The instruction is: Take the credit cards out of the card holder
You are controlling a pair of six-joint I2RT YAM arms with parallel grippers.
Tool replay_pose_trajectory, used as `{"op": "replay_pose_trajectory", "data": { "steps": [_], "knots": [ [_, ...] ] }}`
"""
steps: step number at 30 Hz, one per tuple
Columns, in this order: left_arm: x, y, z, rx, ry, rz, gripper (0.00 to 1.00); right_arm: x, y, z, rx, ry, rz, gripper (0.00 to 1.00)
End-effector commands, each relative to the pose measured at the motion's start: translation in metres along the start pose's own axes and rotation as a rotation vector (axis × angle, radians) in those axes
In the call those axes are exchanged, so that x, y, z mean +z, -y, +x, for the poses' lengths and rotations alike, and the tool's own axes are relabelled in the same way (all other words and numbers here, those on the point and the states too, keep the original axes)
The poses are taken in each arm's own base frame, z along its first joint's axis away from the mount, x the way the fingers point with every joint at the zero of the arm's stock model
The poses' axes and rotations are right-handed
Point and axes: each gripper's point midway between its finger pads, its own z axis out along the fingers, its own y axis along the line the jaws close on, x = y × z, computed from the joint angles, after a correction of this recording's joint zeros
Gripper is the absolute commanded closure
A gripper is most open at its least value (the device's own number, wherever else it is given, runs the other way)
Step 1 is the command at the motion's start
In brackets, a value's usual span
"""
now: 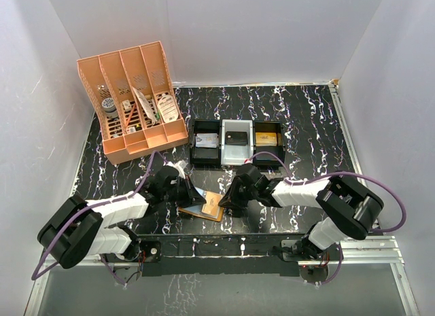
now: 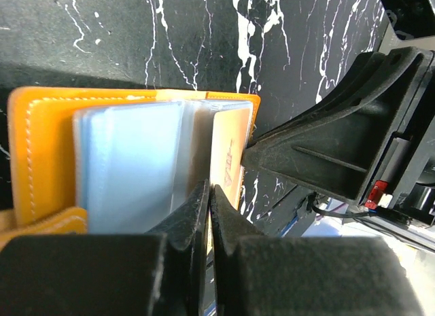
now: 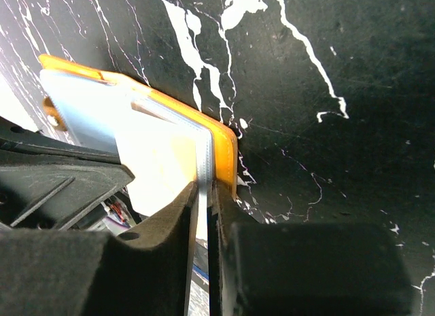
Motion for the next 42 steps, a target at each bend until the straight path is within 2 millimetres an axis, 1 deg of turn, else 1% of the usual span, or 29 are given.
{"op": "replay_pose_trajectory", "data": {
  "steps": [1,8,10,16,19,21,23,26,27,31,41,42],
  "knots": [
    [-0.005,-0.001,-0.005,0.033,0.005,-0.038,1.0,0.004,0.005,-0.002,-0.03,0.01,0.048,0.9],
    [-0.007,-0.003,-0.008,0.04,0.01,-0.066,1.0,0.008,0.007,-0.004,-0.041,0.012,0.072,0.9],
    [-0.009,-0.006,-0.009,0.037,0.015,-0.091,1.0,0.009,0.008,-0.004,-0.042,0.01,0.078,0.91],
    [-0.013,-0.013,-0.012,0.019,0.033,-0.13,1.0,0.004,0.003,-0.011,-0.061,0.047,0.074,0.91],
    [-0.013,-0.013,-0.014,0.016,0.036,-0.128,0.98,0.003,0.003,-0.013,-0.072,0.055,0.086,0.93],
    [-0.012,-0.011,-0.014,0.007,0.035,-0.114,0.95,0.003,0.006,-0.013,-0.074,0.054,0.095,0.93],
    [-0.01,-0.005,-0.014,-0.018,0.027,-0.069,0.91,0.003,0.008,-0.012,-0.074,0.054,0.097,0.94],
    [-0.009,0.0,-0.011,-0.055,0.008,-0.019,0.89,0.002,0.004,-0.014,-0.082,0.059,0.086,0.93],
    [-0.008,0.0,-0.011,-0.059,0.006,-0.017,0.89,0.001,0.003,-0.015,-0.085,0.062,0.086,0.94],
    [-0.01,-0.001,-0.012,-0.064,0.011,-0.017,1.0,0.001,0.004,-0.016,-0.095,0.068,0.096,0.93],
    [-0.01,0.002,-0.006,-0.076,-0.02,0.037,1.0,0.0,0.003,-0.015,-0.1,0.061,0.09,0.91],
    [-0.009,0.001,-0.004,-0.079,-0.026,0.037,0.95,0.0,0.003,-0.014,-0.1,0.061,0.09,0.91]
  ]
}}
